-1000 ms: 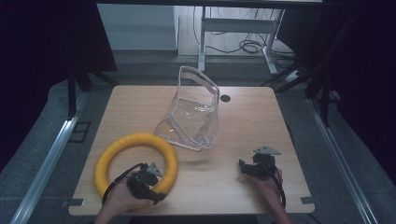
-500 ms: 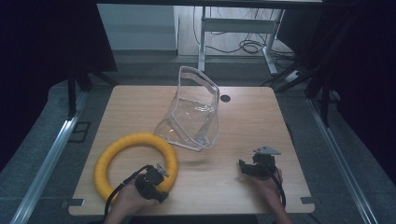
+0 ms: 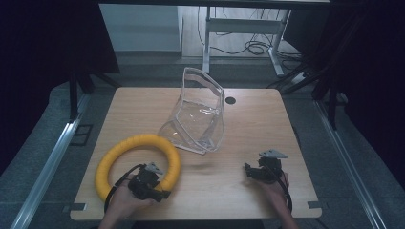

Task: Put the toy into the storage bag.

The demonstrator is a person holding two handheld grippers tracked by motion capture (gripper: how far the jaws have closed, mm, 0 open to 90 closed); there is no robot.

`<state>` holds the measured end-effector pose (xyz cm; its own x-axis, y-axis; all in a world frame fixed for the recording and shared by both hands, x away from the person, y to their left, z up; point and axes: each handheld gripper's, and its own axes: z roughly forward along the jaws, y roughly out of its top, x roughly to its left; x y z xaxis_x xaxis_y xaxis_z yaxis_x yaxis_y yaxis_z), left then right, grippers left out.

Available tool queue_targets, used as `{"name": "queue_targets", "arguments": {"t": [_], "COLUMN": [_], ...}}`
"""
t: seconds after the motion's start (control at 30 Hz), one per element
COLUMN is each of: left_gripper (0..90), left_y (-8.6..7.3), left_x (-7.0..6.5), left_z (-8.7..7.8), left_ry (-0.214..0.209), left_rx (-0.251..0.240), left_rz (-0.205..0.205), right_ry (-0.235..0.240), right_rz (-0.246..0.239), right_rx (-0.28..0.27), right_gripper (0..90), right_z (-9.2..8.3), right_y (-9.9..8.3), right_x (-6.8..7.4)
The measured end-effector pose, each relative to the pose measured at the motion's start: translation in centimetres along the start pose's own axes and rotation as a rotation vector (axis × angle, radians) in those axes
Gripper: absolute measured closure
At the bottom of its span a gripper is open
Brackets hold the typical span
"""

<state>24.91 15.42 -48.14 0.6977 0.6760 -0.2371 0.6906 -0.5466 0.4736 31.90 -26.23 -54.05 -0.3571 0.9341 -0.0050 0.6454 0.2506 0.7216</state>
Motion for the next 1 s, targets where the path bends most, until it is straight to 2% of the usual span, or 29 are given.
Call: {"name": "queue_targets", "arguments": {"t": [0.17,0.2,0.23,0.3,0.57,0.6,0.63,0.67,0.7,0.73,0.83,0.9,1.0], "left_gripper": [50.4,50.4,50.3,50.3,50.3,50.3,50.3,50.3,50.2,50.2,50.2,50.2,50.2], "left_y": [-0.7,-1.0,-1.0,-1.1,-1.9,-2.1,-2.1,-2.3,-2.6,-2.6,-3.0,-3.3,-3.7], "left_x": [1.1,1.6,1.6,1.7,2.4,2.6,2.6,2.7,2.9,2.9,3.1,3.1,3.2], "left_z": [-2.8,-3.5,-3.5,-4.1,-6.2,-6.8,-6.8,-7.1,-7.7,-7.7,-8.7,-9.4,-10.1], "left_ry": [-0.086,-0.108,-0.108,-0.111,-0.097,-0.094,-0.094,-0.091,-0.082,-0.082,-0.057,-0.021,0.007], "left_rx": [-0.156,-0.214,-0.214,-0.253,-0.384,-0.423,-0.423,-0.443,-0.481,-0.481,-0.528,-0.558,-0.603], "left_rz": [-0.047,-0.061,-0.061,-0.062,-0.087,-0.097,-0.097,-0.101,-0.108,-0.108,-0.113,-0.113,-0.121], "right_ry": [-0.001,-0.001,-0.001,-0.002,-0.002,-0.002,-0.002,-0.003,-0.004,-0.004,-0.006,-0.006,-0.006], "right_rz": [0.0,-0.001,-0.001,0.001,0.001,0.001,0.001,0.001,0.003,0.003,0.003,0.004,0.004], "right_rx": [0.0,-0.001,-0.001,-0.001,-0.001,0.0,0.0,-0.001,-0.001,-0.001,-0.002,-0.002,-0.002], "right_gripper": [15.8,15.9,15.9,15.9,15.9,15.9,15.9,16.1,16.2,16.2,16.4,16.4,16.5], "right_z": [0.0,0.0,0.0,0.0,0.0,0.0,0.0,0.0,0.0,0.0,0.0,0.0,0.0], "right_y": [0.0,0.0,0.0,0.0,0.0,0.0,0.0,0.0,0.0,0.0,0.0,0.0,0.0], "right_x": [0.0,0.0,0.0,0.0,0.0,0.0,0.0,0.0,0.0,0.0,0.0,0.0,0.0]}}
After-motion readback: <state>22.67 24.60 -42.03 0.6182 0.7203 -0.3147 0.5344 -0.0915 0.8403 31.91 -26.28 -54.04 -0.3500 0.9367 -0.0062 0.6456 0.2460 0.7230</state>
